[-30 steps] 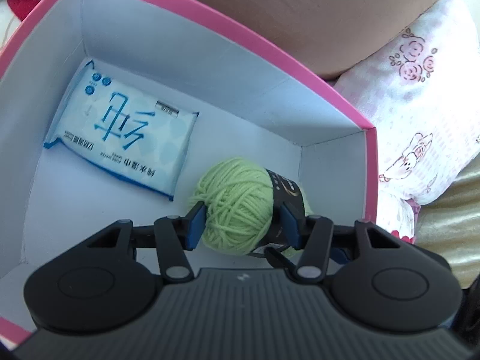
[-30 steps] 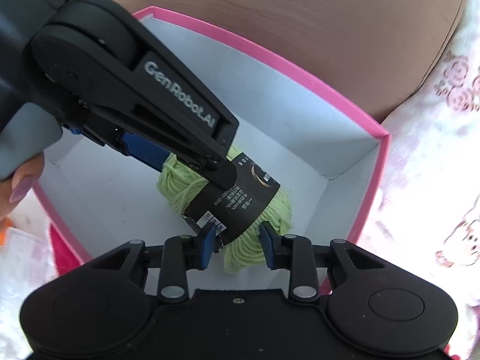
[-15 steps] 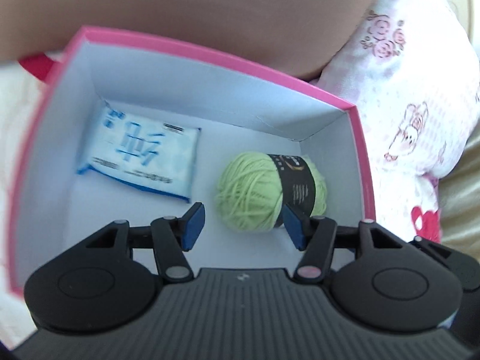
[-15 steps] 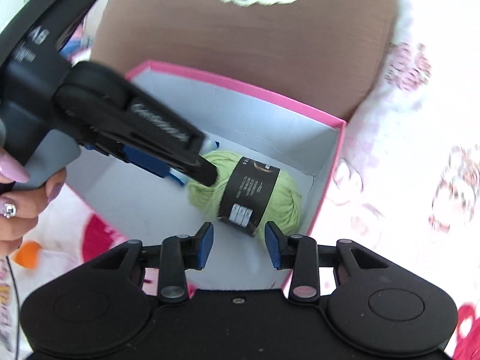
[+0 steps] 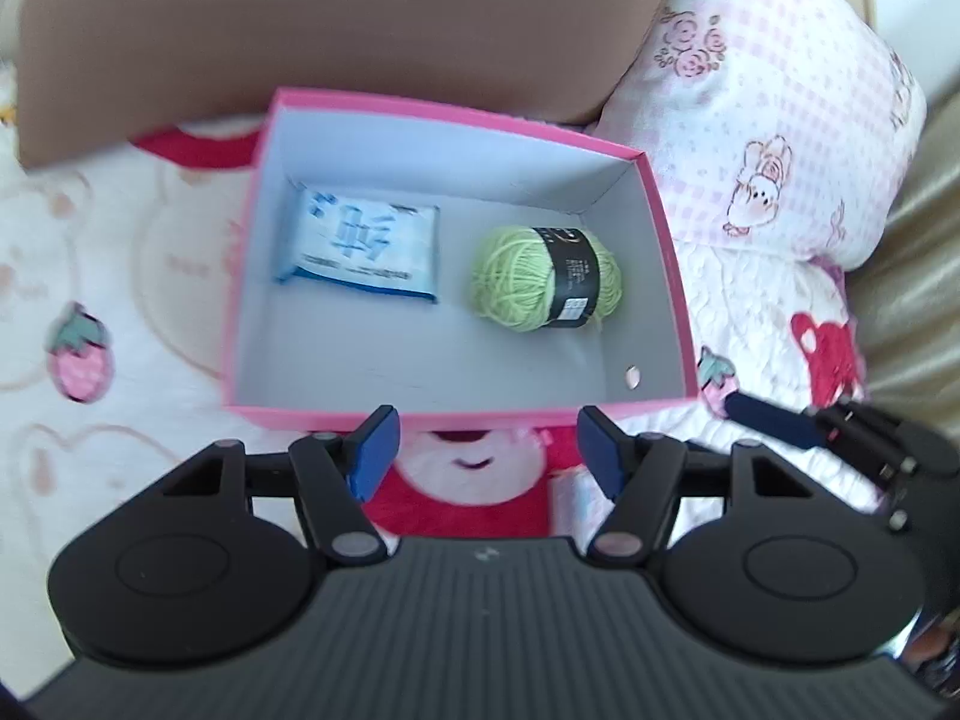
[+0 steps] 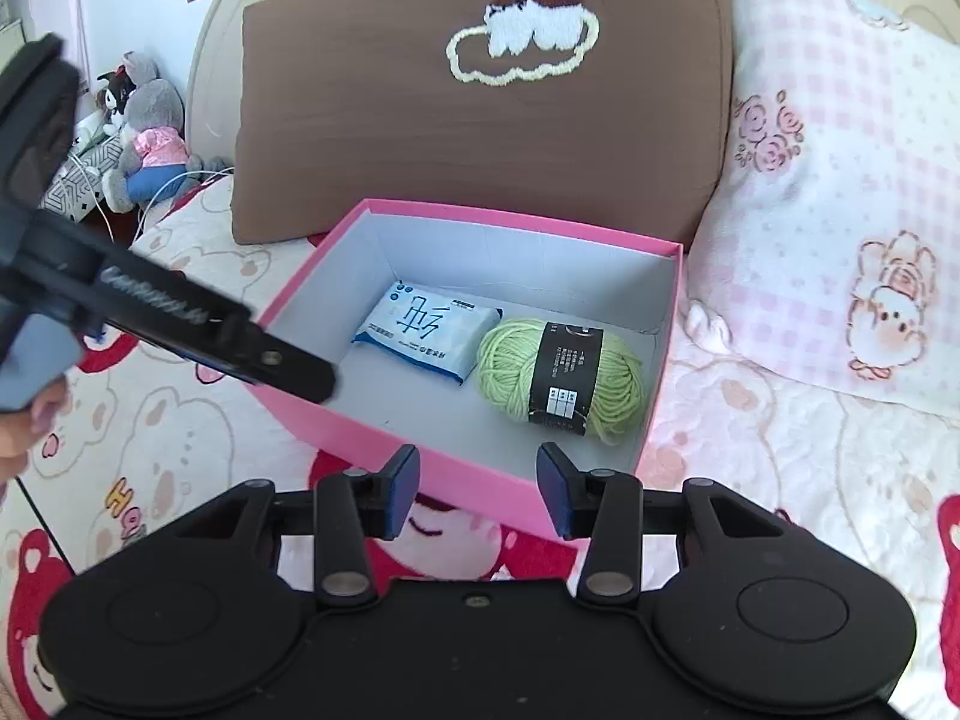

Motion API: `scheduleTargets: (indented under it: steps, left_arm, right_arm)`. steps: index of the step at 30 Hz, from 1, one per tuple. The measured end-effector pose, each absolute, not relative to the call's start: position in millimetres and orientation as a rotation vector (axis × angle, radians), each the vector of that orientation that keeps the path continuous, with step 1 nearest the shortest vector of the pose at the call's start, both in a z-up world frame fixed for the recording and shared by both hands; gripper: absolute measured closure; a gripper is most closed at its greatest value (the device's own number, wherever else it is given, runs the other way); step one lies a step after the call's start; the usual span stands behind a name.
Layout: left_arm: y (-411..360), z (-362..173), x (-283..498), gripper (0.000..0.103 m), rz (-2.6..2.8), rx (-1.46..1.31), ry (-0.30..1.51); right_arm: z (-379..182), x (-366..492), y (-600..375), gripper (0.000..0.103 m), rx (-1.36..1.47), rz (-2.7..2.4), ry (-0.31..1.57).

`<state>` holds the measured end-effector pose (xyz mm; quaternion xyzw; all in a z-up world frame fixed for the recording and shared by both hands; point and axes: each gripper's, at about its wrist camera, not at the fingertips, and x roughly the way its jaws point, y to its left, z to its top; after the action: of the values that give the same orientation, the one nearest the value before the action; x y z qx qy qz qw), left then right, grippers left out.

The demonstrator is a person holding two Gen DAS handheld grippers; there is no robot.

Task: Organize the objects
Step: 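Withdraw the left tool from the box and move toward the orange sponge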

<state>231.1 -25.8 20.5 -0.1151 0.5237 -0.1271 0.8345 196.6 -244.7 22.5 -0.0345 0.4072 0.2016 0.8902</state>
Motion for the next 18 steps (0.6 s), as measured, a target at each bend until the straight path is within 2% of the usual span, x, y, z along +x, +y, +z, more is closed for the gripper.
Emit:
scheduleTargets:
  steps: [3, 5, 10, 12, 15, 18]
  left_arm:
    - [-17, 41, 211, 0.036, -0.277, -0.22, 1.092]
    - [-14, 52, 196, 0.031, -0.296, -0.181, 1.075]
    - [-4, 68, 163, 0.031, -0.302, -0.128, 1.076]
    - [0, 74, 151, 0.031, -0.316, -0.123, 1.072]
    - [7, 81, 134, 0.029, -0.34, -0.135, 1.068]
    - [11, 86, 119, 0.028, -0.366, -0.148, 1.066]
  right_arm:
    - [40, 183, -243, 0.054, -0.072, 0.416, 0.824]
    - [48, 171, -241, 0.053, -0.074, 0.421, 0.814]
    - [64, 134, -236, 0.048, -0.131, 0.423, 0.783]
    - [69, 126, -237, 0.042, -0.134, 0.428, 0.778]
    - [73, 117, -236, 0.025, -0.134, 0.425, 0.773]
    - [74, 112, -235, 0.015, -0.134, 0.422, 0.786]
